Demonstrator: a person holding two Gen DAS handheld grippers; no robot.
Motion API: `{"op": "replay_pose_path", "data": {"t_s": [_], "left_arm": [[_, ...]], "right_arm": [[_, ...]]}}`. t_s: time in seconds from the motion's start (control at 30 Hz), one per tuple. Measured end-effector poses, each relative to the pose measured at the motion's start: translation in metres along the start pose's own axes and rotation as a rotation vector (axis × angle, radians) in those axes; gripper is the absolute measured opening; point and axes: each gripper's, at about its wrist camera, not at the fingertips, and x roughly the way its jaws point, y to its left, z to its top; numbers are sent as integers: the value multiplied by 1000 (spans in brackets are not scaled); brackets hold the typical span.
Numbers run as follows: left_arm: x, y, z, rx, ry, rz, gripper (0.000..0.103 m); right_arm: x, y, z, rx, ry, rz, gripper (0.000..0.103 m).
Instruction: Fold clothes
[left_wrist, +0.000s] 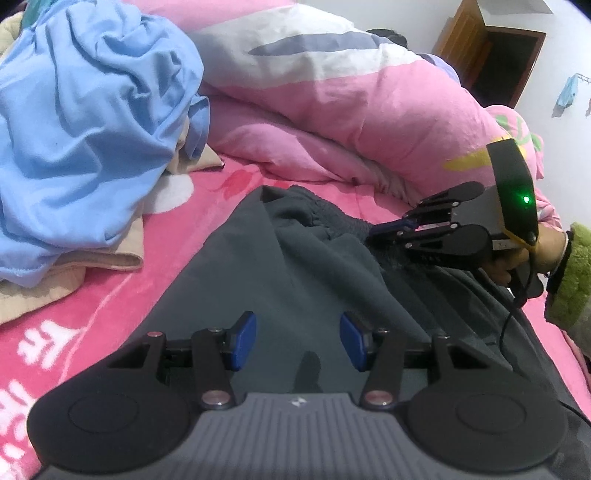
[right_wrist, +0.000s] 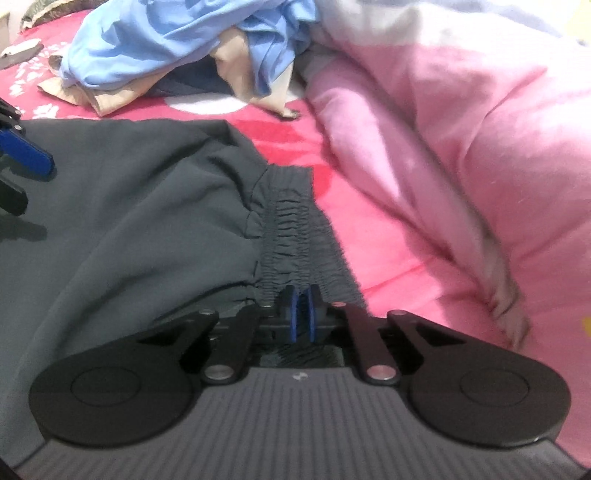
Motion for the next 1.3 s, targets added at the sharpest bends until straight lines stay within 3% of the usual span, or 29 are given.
{"op": "replay_pose_path", "data": {"t_s": [0.2, 0.4, 0.5, 0.57, 0.67, 0.7, 0.83, 1.03, 1.3], "left_arm": [[-8, -3, 7, 18, -9, 30, 52], [-22, -11, 36, 115, 29, 79, 52], [-12, -11, 66, 179, 55, 59, 55], [6, -9, 88, 180, 78, 33, 56], [51, -2, 118, 92, 121, -19, 56], [69, -5, 128, 57, 139, -30, 56], [130, -27, 150, 74, 163, 46, 55], [186, -46, 148, 146, 269, 142, 42], [208, -42, 140, 147, 282, 191, 26]], "right_arm": [[-7, 1, 4, -46, -31, -186, 0], [-18, -23, -1, 81, -86, -169, 0], [-36, -46, -15, 162, -124, -164, 2], [-44, -64, -28, 254, -111, -177, 8], [-53, -100, -51, 565, -56, -154, 28], [-57, -111, -58, 674, -44, -131, 29], [-67, -133, -79, 940, 12, -85, 34], [-52, -146, -98, 1199, 142, 46, 35], [-16, -152, -110, 1352, 204, 31, 34]]}}
